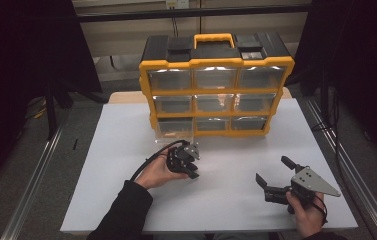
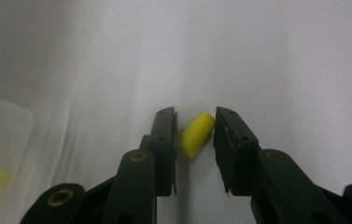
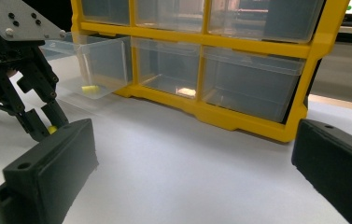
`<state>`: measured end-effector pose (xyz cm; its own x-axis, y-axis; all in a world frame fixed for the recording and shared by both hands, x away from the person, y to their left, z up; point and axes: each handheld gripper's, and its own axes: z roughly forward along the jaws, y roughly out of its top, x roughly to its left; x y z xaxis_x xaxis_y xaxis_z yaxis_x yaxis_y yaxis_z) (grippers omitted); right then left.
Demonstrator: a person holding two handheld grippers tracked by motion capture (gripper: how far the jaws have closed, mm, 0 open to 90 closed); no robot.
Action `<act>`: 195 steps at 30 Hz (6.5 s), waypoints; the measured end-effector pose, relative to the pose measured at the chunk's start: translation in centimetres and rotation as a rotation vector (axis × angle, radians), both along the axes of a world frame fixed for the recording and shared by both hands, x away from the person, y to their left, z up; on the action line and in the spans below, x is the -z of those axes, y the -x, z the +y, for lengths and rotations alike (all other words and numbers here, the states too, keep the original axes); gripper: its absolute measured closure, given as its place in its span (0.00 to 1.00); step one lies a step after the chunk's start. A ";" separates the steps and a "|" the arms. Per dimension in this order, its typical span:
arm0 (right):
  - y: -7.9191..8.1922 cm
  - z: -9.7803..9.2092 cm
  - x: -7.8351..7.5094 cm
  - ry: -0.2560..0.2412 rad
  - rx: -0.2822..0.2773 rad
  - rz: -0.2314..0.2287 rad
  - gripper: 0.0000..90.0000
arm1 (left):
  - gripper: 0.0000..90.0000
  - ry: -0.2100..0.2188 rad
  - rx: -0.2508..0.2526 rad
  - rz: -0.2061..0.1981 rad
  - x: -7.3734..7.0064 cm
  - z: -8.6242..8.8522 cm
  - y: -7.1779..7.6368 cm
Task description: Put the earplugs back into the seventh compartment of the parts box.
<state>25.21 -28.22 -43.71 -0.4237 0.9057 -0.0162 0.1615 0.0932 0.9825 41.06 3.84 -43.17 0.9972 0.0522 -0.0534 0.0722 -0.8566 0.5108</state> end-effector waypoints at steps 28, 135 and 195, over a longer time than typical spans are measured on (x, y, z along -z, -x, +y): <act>0.1 -0.1 0.0 -0.001 -0.001 -0.001 0.00 | 0.90 0.073 -0.027 0.003 -0.9 1.0 -0.1; 0.1 -0.1 -0.1 -0.004 0.008 -0.005 0.00 | 0.89 0.210 -0.247 -0.165 -14.7 8.3 -3.8; 0.1 -0.2 0.0 -0.005 0.004 -0.006 0.00 | 0.86 0.019 -0.284 -0.062 -8.0 5.3 -8.5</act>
